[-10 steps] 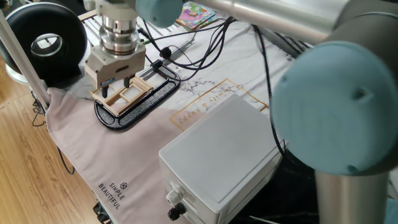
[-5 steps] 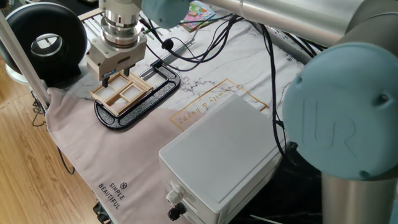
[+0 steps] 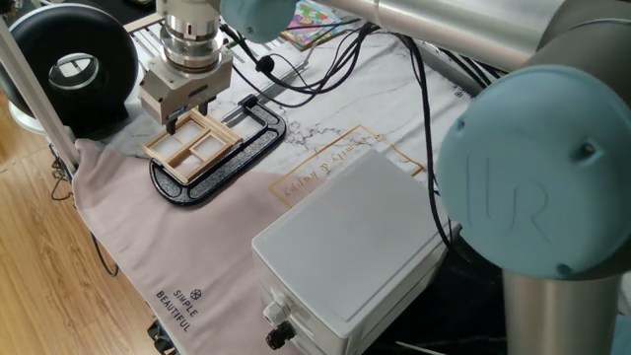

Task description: Open a sliding window

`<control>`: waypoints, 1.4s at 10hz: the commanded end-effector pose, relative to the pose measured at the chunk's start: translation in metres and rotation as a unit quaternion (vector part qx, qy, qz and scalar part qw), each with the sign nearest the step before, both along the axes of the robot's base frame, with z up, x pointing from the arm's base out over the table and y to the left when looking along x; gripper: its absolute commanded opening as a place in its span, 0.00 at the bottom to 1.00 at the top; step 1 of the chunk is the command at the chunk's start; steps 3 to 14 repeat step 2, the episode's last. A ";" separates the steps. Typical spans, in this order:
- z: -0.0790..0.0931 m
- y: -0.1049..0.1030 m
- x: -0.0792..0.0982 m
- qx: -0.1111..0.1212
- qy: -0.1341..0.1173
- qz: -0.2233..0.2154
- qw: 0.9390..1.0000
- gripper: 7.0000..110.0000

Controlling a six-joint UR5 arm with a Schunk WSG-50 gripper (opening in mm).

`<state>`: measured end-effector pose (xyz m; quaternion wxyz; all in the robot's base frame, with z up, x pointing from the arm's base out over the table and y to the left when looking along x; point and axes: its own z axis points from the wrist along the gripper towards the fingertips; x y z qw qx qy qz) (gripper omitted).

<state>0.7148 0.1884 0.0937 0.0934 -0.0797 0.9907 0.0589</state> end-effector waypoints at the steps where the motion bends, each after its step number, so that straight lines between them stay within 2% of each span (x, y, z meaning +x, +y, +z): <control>1: 0.000 -0.004 0.005 0.004 0.005 0.003 1.000 0.57; 14: 0.000 -0.004 0.005 0.006 0.006 0.001 1.000 0.57</control>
